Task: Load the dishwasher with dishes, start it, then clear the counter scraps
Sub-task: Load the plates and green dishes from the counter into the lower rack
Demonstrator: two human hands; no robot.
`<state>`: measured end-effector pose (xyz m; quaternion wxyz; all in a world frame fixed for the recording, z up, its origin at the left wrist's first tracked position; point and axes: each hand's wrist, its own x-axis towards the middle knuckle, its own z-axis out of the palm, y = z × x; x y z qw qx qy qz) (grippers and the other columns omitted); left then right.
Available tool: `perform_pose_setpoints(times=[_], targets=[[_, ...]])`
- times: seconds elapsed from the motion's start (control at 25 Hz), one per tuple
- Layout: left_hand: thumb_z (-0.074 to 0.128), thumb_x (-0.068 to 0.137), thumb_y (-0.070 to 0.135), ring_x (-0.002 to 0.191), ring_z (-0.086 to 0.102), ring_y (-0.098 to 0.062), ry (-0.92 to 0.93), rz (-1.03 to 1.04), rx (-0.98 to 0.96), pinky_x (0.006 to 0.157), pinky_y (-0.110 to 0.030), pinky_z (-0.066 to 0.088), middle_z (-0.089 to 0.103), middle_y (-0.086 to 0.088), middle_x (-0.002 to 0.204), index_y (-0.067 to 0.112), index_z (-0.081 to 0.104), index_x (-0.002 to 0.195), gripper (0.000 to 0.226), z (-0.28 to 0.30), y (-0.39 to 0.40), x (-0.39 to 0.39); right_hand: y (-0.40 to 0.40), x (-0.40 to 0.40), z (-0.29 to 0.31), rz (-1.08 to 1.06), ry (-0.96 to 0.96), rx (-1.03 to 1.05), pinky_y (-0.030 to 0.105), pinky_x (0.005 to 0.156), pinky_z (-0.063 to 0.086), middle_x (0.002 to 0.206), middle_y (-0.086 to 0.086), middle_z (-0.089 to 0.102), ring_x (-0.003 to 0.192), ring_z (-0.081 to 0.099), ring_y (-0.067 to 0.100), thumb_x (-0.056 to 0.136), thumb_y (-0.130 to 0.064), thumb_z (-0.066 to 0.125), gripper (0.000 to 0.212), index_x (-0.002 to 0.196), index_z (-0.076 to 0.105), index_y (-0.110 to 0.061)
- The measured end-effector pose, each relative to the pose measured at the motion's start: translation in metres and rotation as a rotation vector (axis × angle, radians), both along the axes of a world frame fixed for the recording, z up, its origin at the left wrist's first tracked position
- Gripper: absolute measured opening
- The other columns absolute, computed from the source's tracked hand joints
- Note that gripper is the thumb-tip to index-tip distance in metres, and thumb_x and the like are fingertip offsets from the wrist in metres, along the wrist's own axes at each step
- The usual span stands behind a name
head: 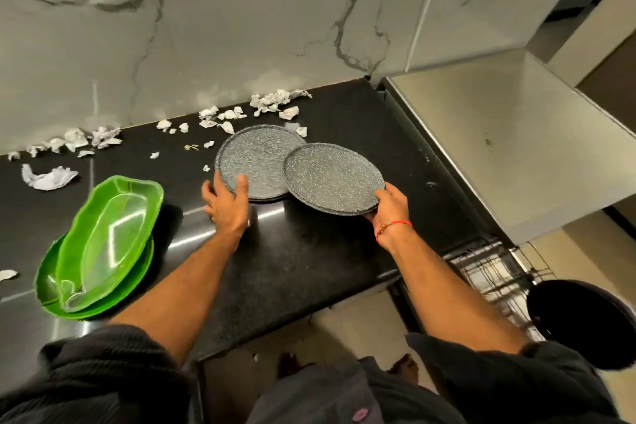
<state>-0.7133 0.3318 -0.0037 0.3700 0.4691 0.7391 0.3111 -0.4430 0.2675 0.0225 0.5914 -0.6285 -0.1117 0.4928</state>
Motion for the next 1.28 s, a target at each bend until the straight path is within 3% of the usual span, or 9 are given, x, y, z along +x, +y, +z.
perform_pose_setpoints(times=[0.12,0.24,0.36,0.52,0.64,0.72,0.84,1.08,1.28], targets=[[0.044,0.103,0.052,0.139,0.034,-0.034,-0.043,-0.084,0.147,0.114,-0.041,0.026,0.033,-0.008,0.156,0.019,0.046,0.148,0.057,0.022,-0.029,0.037,-0.035,0.027,0.008,-0.009,0.021,0.032,0.034,0.065,0.056,0.089,0.003,0.067,0.082,0.063,0.017,0.092,0.004,0.041,0.032,0.096,0.067,-0.014],[0.036,0.100,0.065,0.088,0.066,-0.018,-0.450,-0.181,-0.013,0.070,-0.029,0.046,0.069,0.001,0.115,0.020,0.065,0.125,0.059,0.051,-0.056,0.091,-0.072,0.052,0.009,-0.037,0.032,0.069,0.028,0.060,0.054,0.089,0.003,0.067,0.077,0.062,0.015,0.092,0.005,0.042,0.035,0.114,0.066,-0.007],[0.041,0.095,0.070,0.070,0.060,-0.014,-0.477,-0.313,-0.149,0.058,-0.027,0.042,0.071,0.006,0.090,0.027,0.069,0.104,0.051,0.066,-0.088,0.151,-0.125,0.090,0.010,-0.070,0.061,0.111,0.032,0.071,0.056,0.094,0.004,0.071,0.083,0.066,0.016,0.090,0.006,0.043,0.038,0.111,0.069,-0.010],[0.050,0.102,0.037,0.061,0.052,-0.020,-0.424,-0.309,-0.111,0.050,-0.026,0.040,0.060,-0.008,0.077,0.016,0.064,0.087,0.029,0.076,-0.157,0.230,-0.213,0.147,-0.012,-0.132,0.105,0.111,0.044,0.097,0.052,0.110,0.006,0.073,0.103,0.067,0.026,0.087,-0.002,0.054,0.033,0.114,0.070,-0.010],[0.053,0.101,0.027,0.063,0.057,-0.024,-0.294,-0.399,-0.144,0.054,-0.026,0.045,0.062,-0.003,0.064,0.014,0.065,0.075,0.032,0.080,-0.215,0.280,-0.289,0.191,-0.029,-0.158,0.159,0.075,0.034,0.065,0.057,0.098,0.005,0.073,0.076,0.067,0.020,0.092,-0.001,0.050,0.035,0.118,0.069,-0.015],[0.050,0.104,0.020,0.053,0.057,-0.012,-0.253,-0.572,-0.184,0.049,-0.022,0.043,0.062,0.008,0.056,0.019,0.072,0.075,0.036,0.072,-0.246,0.314,-0.332,0.219,-0.042,-0.211,0.203,0.016,0.029,0.053,0.054,0.089,0.003,0.072,0.065,0.064,0.016,0.094,0.000,0.049,0.034,0.114,0.070,-0.018],[0.044,0.102,0.009,0.040,0.043,-0.011,-0.175,-0.710,-0.259,0.038,-0.018,0.030,0.052,0.001,0.056,0.027,0.074,0.086,0.038,0.052,-0.274,0.363,-0.375,0.259,-0.067,-0.329,0.215,-0.079,0.029,0.060,0.053,0.099,0.009,0.070,0.076,0.062,0.020,0.091,-0.003,0.052,0.036,0.123,0.066,-0.013],[0.048,0.092,0.017,0.061,0.046,-0.017,-0.024,-0.842,-0.386,0.052,-0.027,0.037,0.049,-0.002,0.071,0.011,0.066,0.094,0.019,-0.022,-0.265,0.454,-0.396,0.316,-0.103,-0.455,0.312,-0.198,0.034,0.064,0.058,0.097,-0.001,0.068,0.073,0.064,0.012,0.091,-0.011,0.056,0.040,0.130,0.058,-0.019],[0.054,0.080,0.027,0.081,0.062,-0.025,0.041,-0.777,-0.501,0.066,-0.037,0.056,0.064,-0.008,0.092,0.011,0.062,0.125,0.048,-0.113,-0.230,0.532,-0.387,0.357,-0.165,-0.252,0.263,-0.326,0.048,0.107,0.045,0.147,-0.007,0.044,0.129,0.050,0.017,0.065,-0.056,0.082,0.114,0.156,0.018,-0.030]])
